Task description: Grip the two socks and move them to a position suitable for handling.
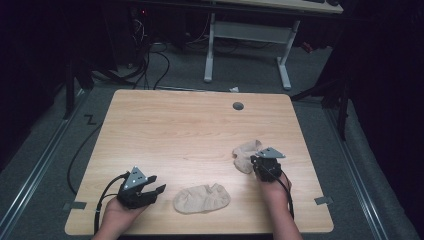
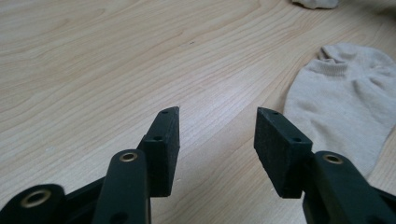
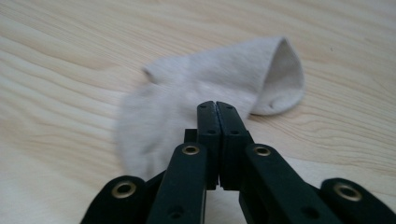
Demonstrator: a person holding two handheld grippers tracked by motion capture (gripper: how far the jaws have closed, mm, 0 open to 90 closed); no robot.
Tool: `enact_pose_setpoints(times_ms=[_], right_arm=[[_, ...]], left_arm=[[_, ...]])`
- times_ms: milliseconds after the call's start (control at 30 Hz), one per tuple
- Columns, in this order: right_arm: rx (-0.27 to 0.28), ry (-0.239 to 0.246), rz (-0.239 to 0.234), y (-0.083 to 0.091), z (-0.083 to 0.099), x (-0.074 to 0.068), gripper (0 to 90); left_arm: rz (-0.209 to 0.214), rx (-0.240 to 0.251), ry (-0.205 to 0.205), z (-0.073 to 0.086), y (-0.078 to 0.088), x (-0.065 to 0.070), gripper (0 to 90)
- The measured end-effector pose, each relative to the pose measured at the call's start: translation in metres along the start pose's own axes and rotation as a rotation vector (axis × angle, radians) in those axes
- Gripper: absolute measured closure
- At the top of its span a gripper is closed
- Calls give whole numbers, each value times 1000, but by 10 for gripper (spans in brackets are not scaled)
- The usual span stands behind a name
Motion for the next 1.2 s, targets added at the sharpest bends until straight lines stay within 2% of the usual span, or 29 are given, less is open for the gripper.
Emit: enact_pose_setpoints(times_ms=[33,133,233,300,333,367,400,433,467,500,600,700,933,1000,1100,1200], right_arm=[[-35,-4,3,-9,2,4,899],[-60,-1,-17,-13,6,2,900],[-57,22,-74,-9,9,-13,898],[-54,45,-100,-7,10,-24,896],[-54,45,-100,-7,10,-24,896],[-51,54,-142,-4,11,-35,893],[-51,54,-142,-4,11,-35,893],[-48,84,-176,-3,11,-50,887],[-48,84,-176,-3,11,-50,887],[-44,107,-206,-2,10,-62,884],[-40,133,-227,-3,8,-76,874],[-37,157,-235,-5,5,-86,872],[-32,172,-249,-14,-4,-100,865],[-30,183,-254,-17,-9,-106,814],[4,189,-263,-14,-13,-113,740],[22,205,-253,-13,-18,-118,687]], left_arm=[[0,-4,-25,0,0,4,495],[-4,-1,-41,0,2,6,488],[-7,5,-33,0,2,6,485],[-7,7,-27,0,3,5,484],[-7,7,-27,0,3,5,483],[-5,13,-20,0,4,5,483],[-5,13,-20,0,4,5,483],[0,12,-23,0,4,6,482],[0,12,-23,0,4,6,482],[2,10,-32,0,3,7,480],[5,-1,-45,0,1,9,479],[6,-2,-61,-1,0,11,477],[3,-5,-58,-1,-1,9,476],[1,6,-48,-1,1,8,474],[-1,7,-35,0,3,6,474],[-5,5,-23,2,4,4,471]])
Point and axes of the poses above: each handheld gripper's, and its own axes: y roughly backward along the jaws, z roughly out of its underside, x roughly to its right, the point moved 1 cm from there along -y, roughly forward along the jaws, and after that the axes turned 2 degrees about -y, right-handed, at the moved point
